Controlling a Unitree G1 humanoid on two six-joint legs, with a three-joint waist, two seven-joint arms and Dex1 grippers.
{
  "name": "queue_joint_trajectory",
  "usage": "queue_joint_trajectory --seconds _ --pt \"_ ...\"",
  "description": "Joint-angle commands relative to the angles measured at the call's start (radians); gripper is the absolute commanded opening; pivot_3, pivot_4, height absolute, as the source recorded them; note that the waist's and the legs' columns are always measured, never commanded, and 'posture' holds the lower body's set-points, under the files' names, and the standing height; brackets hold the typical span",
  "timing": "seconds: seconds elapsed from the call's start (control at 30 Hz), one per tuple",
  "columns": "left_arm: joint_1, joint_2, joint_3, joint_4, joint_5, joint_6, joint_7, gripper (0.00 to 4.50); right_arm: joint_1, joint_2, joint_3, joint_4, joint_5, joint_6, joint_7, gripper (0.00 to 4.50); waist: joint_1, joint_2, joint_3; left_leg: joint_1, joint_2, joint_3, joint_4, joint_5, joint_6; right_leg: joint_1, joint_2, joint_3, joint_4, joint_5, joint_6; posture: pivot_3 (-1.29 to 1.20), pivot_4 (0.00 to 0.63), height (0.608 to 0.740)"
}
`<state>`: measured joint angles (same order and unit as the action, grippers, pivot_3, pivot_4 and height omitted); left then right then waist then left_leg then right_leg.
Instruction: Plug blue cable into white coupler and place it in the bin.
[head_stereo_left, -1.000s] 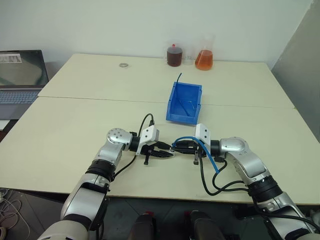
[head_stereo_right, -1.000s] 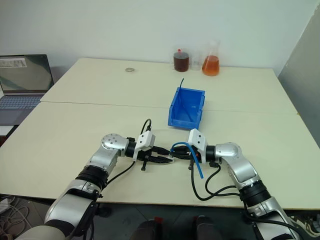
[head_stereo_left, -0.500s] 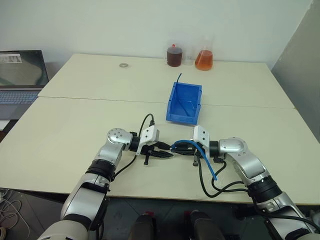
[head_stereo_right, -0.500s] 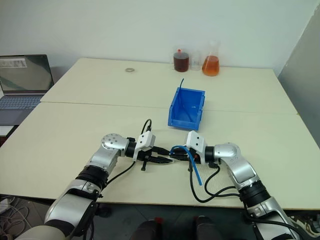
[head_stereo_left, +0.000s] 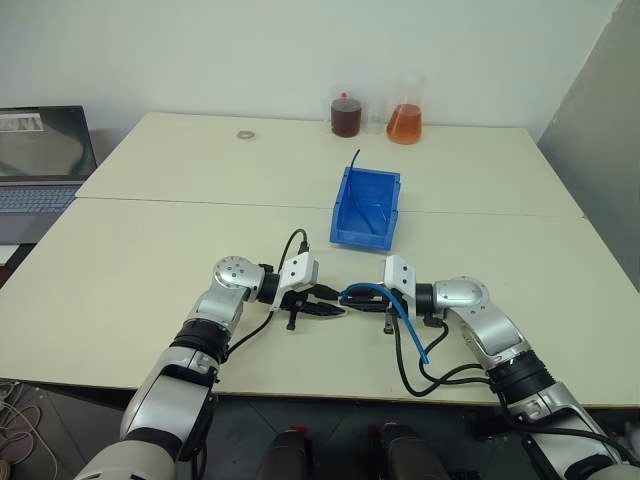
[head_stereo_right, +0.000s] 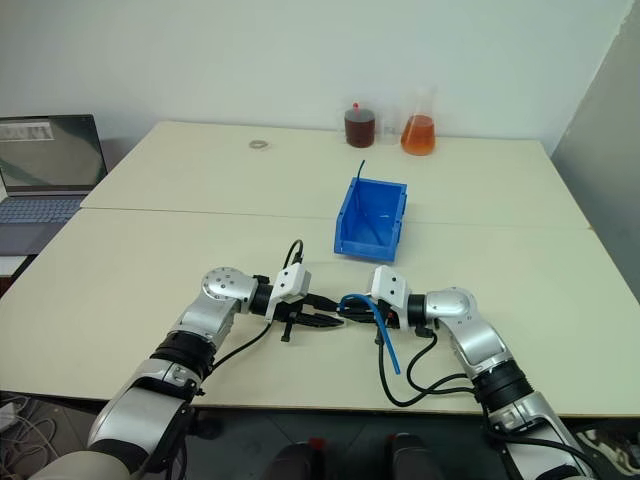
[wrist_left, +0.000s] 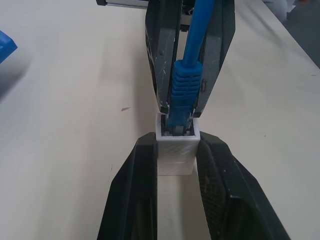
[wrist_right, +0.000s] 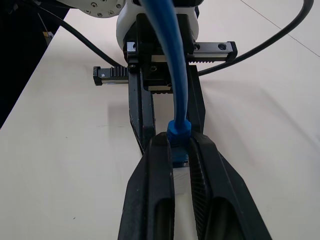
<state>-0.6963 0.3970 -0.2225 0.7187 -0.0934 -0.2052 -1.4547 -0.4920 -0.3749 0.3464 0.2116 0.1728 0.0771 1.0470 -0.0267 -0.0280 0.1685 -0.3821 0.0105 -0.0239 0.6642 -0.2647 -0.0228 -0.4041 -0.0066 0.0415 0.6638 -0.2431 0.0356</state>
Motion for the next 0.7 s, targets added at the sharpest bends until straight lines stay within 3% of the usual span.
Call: queue_joint_trajectory --seconds 0.03,0.2,0.43,0.53,0.6,0.7 --pt "0.010 0.005 -0.001 -0.027 -0.003 0.002 -0.004 1.13 0.029 -0.007 0.028 0.059 -0.049 0.054 -0.004 0.18 0.000 0.000 0.000 0.000 0.000 0.000 0.000 0.000 0.000 0.000 0.000 0.000 0.000 0.000 0.000 0.00 0.150 0.740" --pt "0.042 0.058 0.038 -0.173 -0.061 0.134 -0.009 2.31 0.065 -0.017 -0.082 -0.175 0.060 0.226 -0.084 0.18 -0.002 0.000 0.000 -0.001 0.001 -0.001 0.000 0.000 0.000 -0.001 0.001 0.000 0.000 0.000 0.000 0.00 0.150 0.740" --pt "0.160 0.187 0.172 -0.588 -0.198 0.463 0.122 3.90 0.026 0.001 -0.343 -0.542 0.365 0.694 -0.309 0.18 -0.007 0.001 0.004 -0.008 0.002 -0.003 -0.001 0.000 0.000 -0.007 -0.001 0.000 0.000 0.002 -0.005 0.00 0.150 0.740" --pt "0.179 0.216 0.235 -0.781 -0.301 0.666 0.214 4.50 -0.115 0.037 -0.457 -0.517 0.471 0.893 -0.444 0.18 -0.011 0.002 0.007 -0.008 0.003 -0.003 -0.001 0.000 0.000 -0.008 -0.001 0.000 0.000 0.002 -0.004 0.00 0.150 0.740" --pt "0.178 0.225 0.252 -0.847 -0.338 0.742 0.256 4.50 -0.214 0.029 -0.481 -0.436 0.473 0.975 -0.491 0.18 -0.007 0.002 0.008 -0.008 0.003 -0.004 -0.001 0.000 0.000 -0.008 -0.001 -0.001 0.000 0.001 -0.003 0.00 0.150 0.740" --pt "0.162 0.223 0.273 -0.876 -0.348 0.784 0.330 4.50 -0.421 0.006 -0.491 -0.132 0.428 1.008 -0.509 0.18 -0.007 0.003 0.008 -0.007 0.003 -0.003 -0.001 0.000 0.000 -0.008 0.000 0.000 0.000 0.000 -0.002 0.00 0.150 0.740"
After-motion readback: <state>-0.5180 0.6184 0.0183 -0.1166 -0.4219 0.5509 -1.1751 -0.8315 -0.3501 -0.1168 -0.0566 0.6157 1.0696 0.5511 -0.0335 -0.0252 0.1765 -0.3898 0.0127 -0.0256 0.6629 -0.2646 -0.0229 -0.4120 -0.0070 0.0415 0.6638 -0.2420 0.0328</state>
